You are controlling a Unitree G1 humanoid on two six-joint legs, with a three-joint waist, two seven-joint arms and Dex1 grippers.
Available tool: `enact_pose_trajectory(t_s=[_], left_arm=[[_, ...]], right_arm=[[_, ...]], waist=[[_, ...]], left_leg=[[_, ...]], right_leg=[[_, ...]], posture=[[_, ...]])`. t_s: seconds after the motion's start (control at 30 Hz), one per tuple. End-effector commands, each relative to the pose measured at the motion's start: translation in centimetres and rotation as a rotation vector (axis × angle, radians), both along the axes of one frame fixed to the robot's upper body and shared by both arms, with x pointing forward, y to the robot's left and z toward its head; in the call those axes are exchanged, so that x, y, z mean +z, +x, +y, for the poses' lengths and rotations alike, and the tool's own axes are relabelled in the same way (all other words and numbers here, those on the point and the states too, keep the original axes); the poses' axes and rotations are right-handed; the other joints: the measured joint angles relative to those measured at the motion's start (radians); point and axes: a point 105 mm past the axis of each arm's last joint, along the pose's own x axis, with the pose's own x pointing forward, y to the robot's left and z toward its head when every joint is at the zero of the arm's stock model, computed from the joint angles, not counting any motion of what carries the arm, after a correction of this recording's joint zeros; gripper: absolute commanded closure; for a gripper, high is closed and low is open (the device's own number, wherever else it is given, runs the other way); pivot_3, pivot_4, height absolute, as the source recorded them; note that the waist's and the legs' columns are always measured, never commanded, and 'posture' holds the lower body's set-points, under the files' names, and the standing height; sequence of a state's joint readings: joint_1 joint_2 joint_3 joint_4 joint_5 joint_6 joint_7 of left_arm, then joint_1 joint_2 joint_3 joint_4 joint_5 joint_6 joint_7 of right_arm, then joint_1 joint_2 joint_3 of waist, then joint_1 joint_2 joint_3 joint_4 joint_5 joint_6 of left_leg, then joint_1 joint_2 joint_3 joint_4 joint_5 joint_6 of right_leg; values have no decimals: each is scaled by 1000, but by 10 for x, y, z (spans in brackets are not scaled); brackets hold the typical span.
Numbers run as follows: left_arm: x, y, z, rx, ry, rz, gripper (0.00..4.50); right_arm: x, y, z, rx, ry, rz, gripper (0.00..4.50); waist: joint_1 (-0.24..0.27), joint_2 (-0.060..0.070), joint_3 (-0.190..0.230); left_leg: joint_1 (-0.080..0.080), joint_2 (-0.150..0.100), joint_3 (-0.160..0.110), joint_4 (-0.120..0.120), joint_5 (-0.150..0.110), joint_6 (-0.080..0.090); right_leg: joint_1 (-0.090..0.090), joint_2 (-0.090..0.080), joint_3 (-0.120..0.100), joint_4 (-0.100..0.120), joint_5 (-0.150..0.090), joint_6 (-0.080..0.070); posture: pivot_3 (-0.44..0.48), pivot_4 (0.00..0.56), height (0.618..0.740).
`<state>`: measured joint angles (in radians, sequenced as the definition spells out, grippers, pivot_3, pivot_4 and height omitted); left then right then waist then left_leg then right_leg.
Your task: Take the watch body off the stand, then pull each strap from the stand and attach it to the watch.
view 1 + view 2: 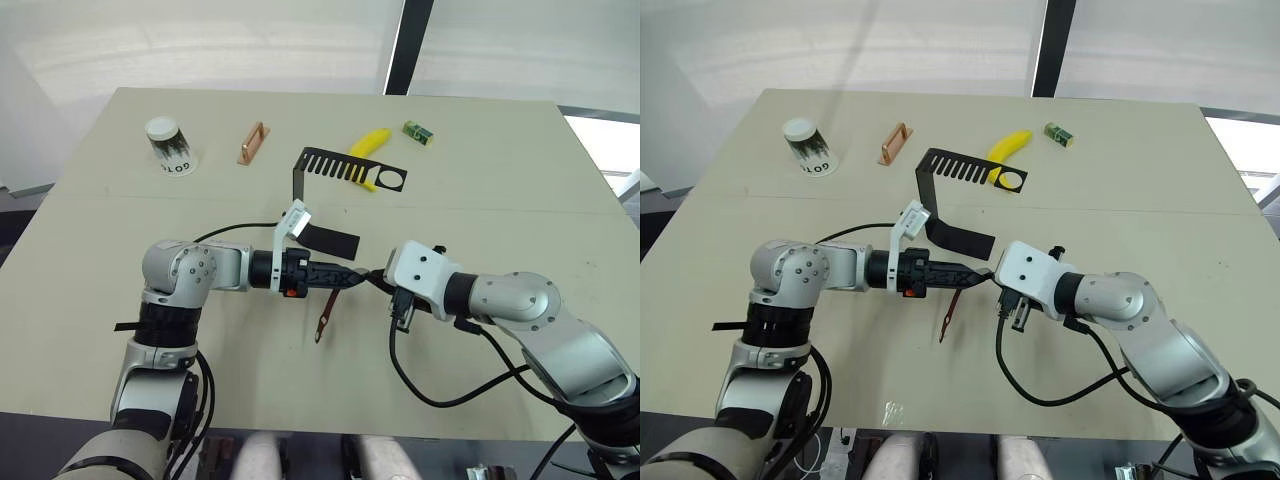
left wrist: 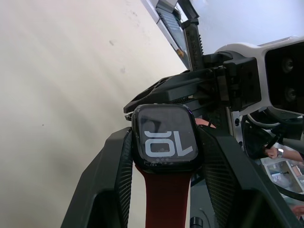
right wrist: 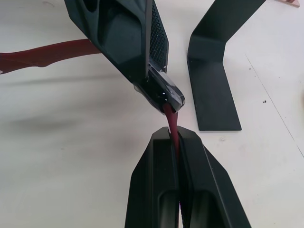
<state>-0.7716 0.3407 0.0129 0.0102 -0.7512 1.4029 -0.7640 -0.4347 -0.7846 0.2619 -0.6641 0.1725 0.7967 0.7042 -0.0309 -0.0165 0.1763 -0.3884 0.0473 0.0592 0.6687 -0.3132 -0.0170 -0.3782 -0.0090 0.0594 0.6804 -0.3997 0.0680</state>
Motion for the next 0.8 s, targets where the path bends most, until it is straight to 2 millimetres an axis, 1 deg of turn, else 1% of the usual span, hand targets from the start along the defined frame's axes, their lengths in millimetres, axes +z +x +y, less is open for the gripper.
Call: enact_pose_trajectory(t_s=[0.03, 0.8], left_arm=[[5, 0, -1, -3, -23, -24, 2889], [1, 1, 2, 4, -11, -24, 2889]], right_arm=[[14, -3, 1, 21, 7, -76, 4425], [17, -2, 1, 22, 6, -90, 4425]], waist=[[0, 0, 0], [0, 0, 0]], left_leg=[[0, 0, 0, 0, 0, 0], [0, 0, 0, 1, 0, 0]], right_leg=[[0, 0, 0, 0, 0, 0], [0, 0, 0, 1, 0, 0]], posture=[[0, 150, 740], [0, 150, 740]])
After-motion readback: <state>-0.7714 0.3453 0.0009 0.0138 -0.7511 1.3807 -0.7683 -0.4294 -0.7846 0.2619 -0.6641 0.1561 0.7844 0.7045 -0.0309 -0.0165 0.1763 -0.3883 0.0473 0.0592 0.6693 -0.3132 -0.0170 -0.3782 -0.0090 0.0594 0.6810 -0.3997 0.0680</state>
